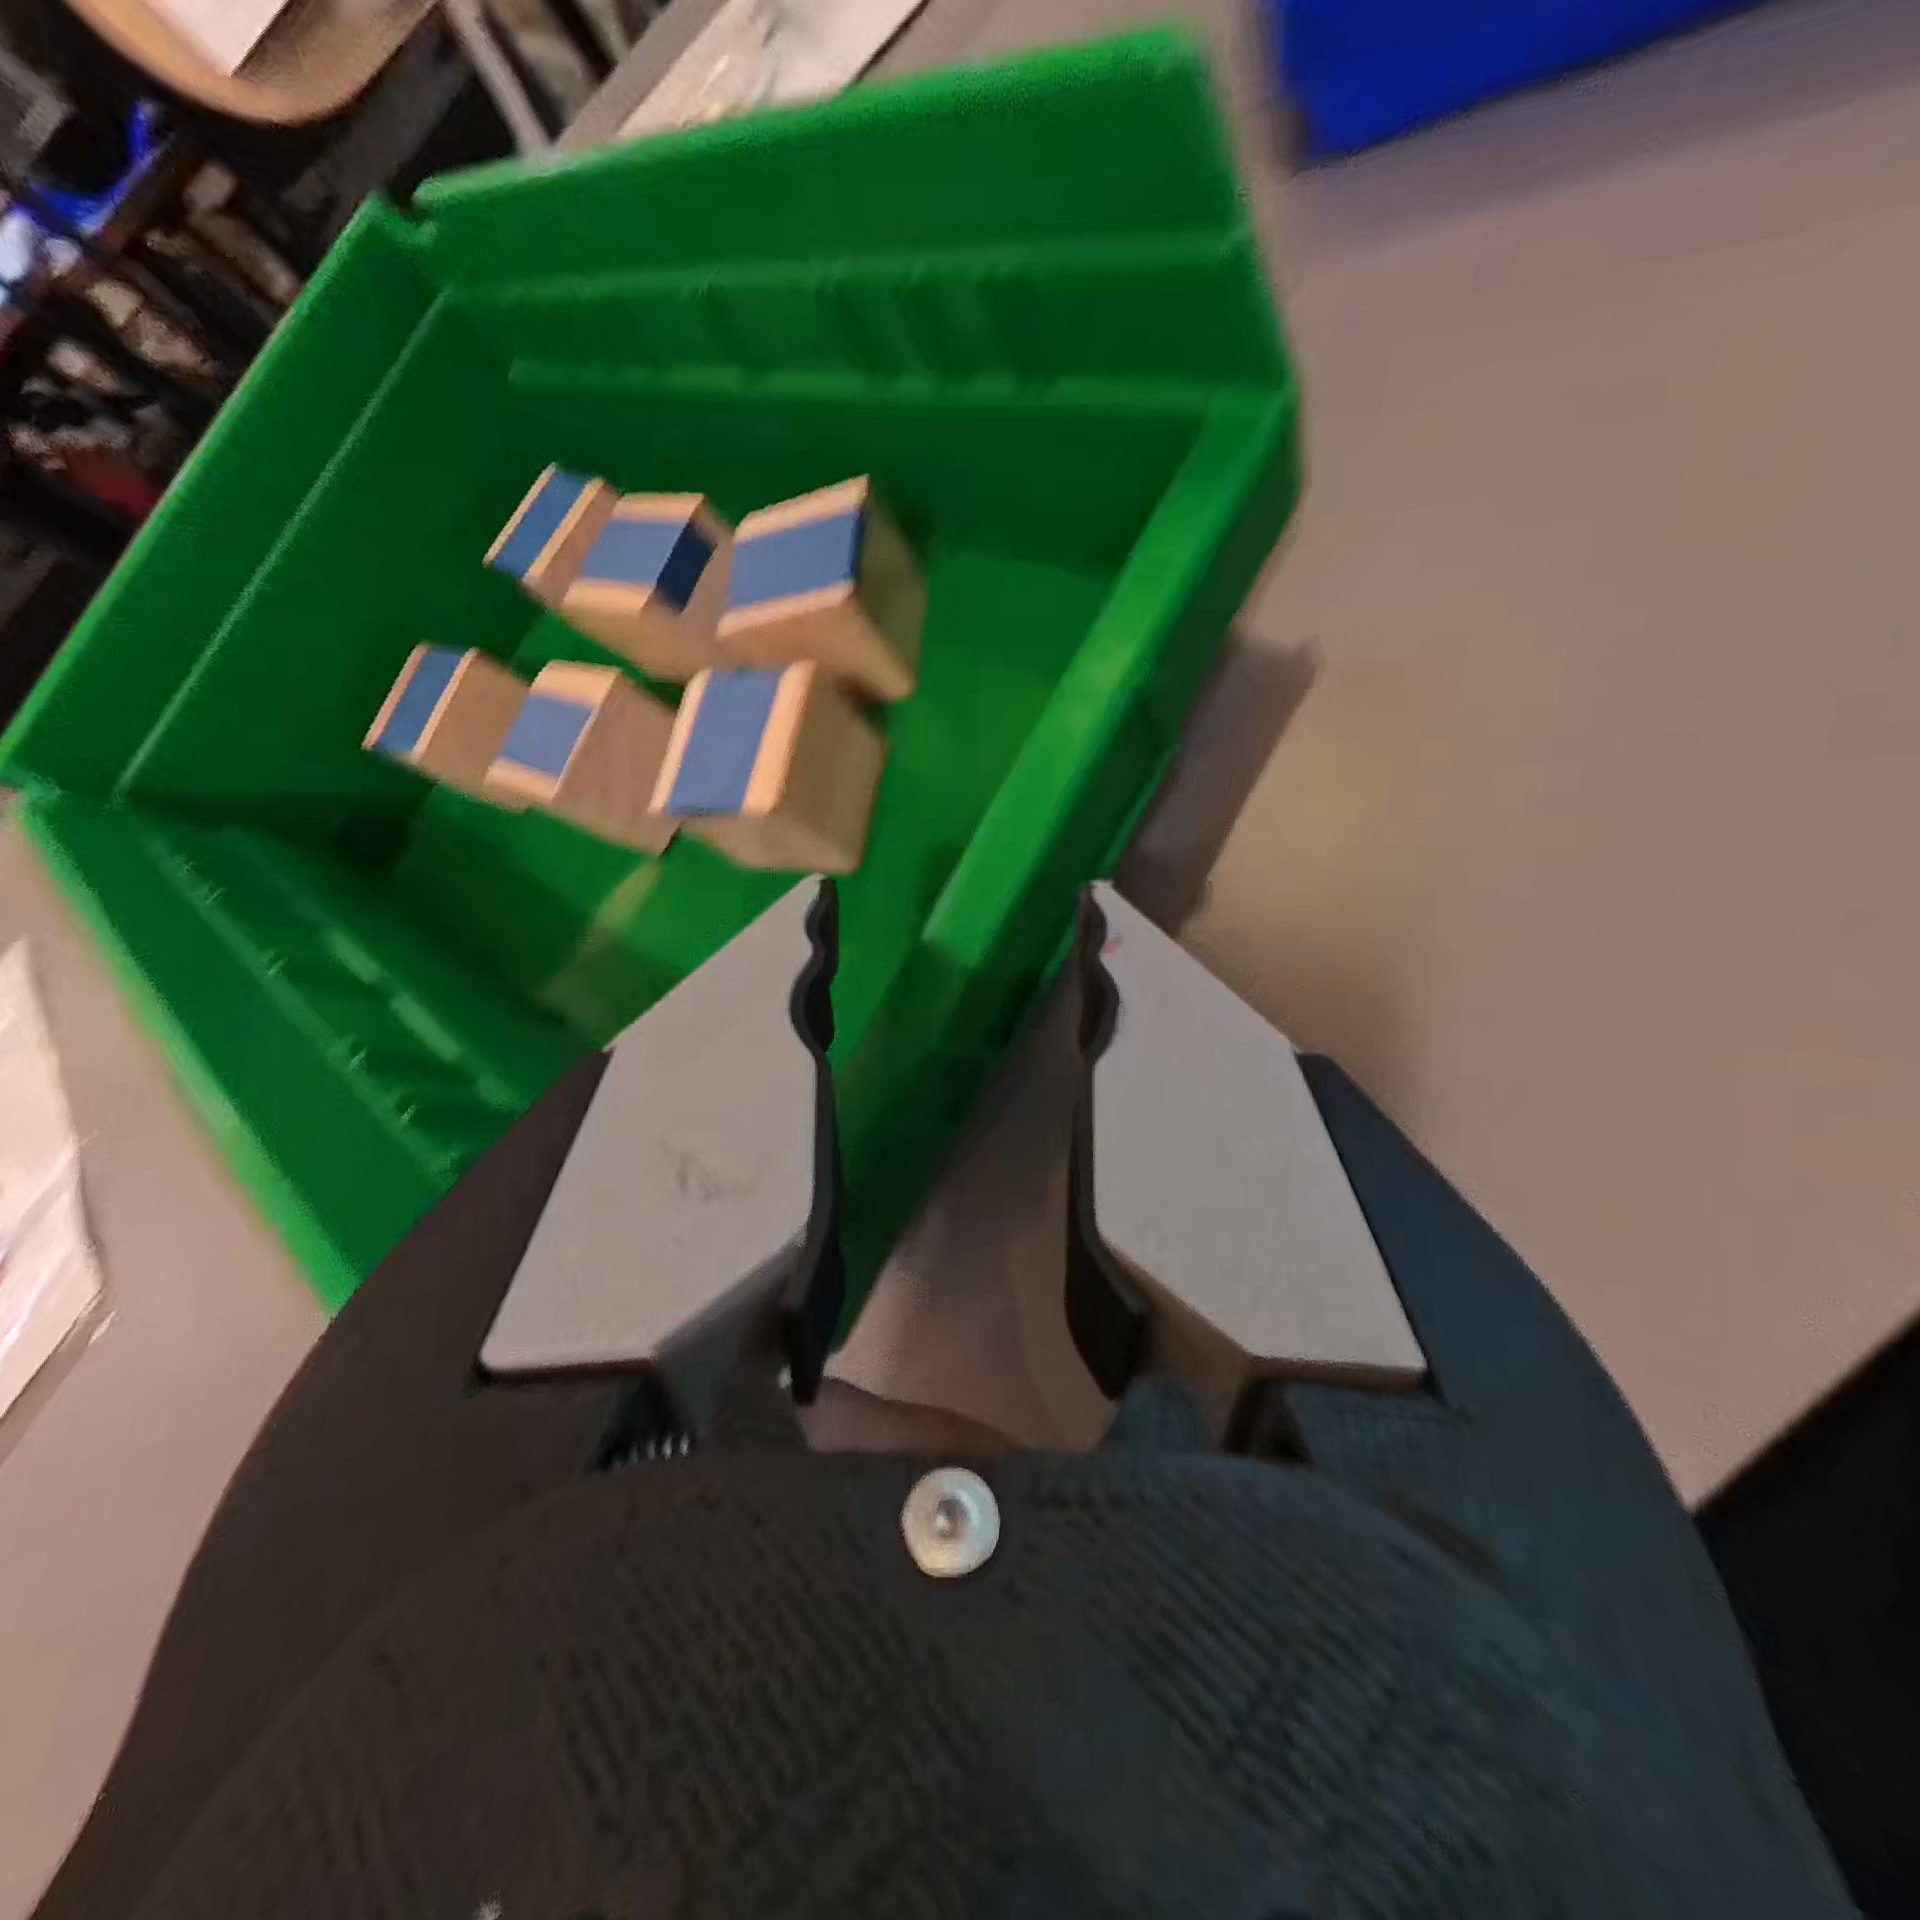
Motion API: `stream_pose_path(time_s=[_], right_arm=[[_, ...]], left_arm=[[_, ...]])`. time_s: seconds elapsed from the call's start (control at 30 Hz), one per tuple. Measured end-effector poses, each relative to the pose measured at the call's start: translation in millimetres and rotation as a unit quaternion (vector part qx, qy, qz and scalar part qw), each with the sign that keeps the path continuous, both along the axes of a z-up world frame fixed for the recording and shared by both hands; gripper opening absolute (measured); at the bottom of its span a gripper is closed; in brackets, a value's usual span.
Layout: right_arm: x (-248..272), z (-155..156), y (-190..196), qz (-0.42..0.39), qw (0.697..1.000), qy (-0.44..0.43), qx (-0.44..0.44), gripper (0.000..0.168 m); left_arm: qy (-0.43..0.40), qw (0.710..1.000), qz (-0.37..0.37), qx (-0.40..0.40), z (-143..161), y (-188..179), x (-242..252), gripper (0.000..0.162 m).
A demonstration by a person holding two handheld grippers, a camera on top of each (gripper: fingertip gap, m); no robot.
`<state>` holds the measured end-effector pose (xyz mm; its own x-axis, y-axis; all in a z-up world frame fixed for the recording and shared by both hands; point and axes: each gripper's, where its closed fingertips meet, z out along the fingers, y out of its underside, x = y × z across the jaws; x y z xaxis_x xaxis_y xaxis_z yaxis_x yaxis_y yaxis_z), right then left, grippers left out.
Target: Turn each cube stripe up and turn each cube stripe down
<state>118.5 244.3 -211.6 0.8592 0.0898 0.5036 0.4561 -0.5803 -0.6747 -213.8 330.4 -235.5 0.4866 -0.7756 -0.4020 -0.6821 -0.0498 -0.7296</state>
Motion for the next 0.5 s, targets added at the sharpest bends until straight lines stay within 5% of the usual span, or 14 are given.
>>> stream_pose_path(time_s=[0.07, 0.17, 0.27, 0.33, 0.5], right_arm=[[41, 2, -11, -0.039, 0.999, -0.018, -0.009, 0.082], [108, 14, -25, -0.112, 0.993, -0.027, -0.004, 0.066], [162, 29, -36, -0.179, 0.984, -0.005, 0.015, 0.070], [155, 37, -40, -0.164, 0.985, 0.048, 0.026, 0.071], [23, 49, -33, 0.045, 0.968, 0.242, 0.055, 0.089]], left_arm=[[-0.021, 1.000, 0.002, 0.003, 2, 7, -18, 0.048], [-0.050, 0.998, 0.023, -0.016, 7, 14, -42, 0.058], [-0.051, 0.997, 0.063, -0.015, 8, 26, -69, 0.058], [-0.075, 0.994, 0.078, -0.028, 11, 23, -72, 0.056], [-0.117, 0.991, -0.061, -0.011, 36, -35, 11, 0.050]])
